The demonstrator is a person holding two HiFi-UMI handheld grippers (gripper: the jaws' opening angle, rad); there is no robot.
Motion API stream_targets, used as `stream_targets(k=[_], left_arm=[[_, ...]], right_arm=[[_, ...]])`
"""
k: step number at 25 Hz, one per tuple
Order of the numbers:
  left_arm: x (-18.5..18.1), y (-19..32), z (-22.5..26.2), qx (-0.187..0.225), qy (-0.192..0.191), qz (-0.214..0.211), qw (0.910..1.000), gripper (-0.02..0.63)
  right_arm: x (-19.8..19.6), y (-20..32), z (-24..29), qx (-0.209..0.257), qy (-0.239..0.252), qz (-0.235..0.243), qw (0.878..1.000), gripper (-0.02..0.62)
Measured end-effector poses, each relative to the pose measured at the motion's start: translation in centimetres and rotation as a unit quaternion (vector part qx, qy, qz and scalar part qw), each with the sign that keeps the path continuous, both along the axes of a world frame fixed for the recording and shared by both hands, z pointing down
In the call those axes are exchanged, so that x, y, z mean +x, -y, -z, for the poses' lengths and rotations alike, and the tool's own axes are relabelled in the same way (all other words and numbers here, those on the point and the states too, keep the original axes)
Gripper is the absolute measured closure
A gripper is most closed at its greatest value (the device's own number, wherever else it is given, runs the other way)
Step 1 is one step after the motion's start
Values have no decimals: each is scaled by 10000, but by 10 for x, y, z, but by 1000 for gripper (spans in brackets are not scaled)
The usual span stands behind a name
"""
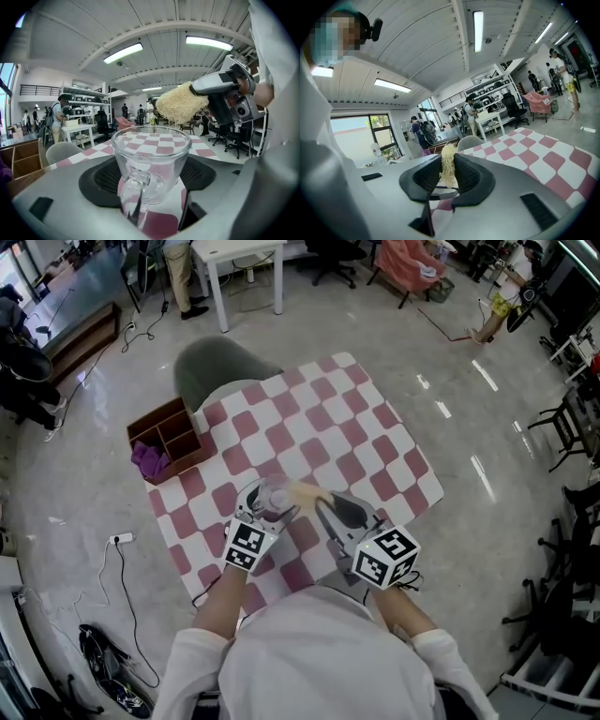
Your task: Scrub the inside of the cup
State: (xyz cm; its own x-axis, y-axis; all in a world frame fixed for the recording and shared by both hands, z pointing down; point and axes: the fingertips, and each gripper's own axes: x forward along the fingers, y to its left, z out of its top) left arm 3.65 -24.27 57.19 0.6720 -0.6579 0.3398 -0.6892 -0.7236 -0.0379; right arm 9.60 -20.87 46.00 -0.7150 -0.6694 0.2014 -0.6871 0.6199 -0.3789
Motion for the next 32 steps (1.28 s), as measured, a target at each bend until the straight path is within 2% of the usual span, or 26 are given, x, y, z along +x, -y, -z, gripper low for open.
stream_targets(k=[9, 32], left_arm=[[9, 16, -26, -255, -90, 76, 9996, 235], [10, 25, -54, -528, 11, 102, 9986, 234]], right_arm=[[20, 13, -12, -175, -47, -20, 9998, 508], [28, 18, -25, -341, -22, -78, 9994, 508]])
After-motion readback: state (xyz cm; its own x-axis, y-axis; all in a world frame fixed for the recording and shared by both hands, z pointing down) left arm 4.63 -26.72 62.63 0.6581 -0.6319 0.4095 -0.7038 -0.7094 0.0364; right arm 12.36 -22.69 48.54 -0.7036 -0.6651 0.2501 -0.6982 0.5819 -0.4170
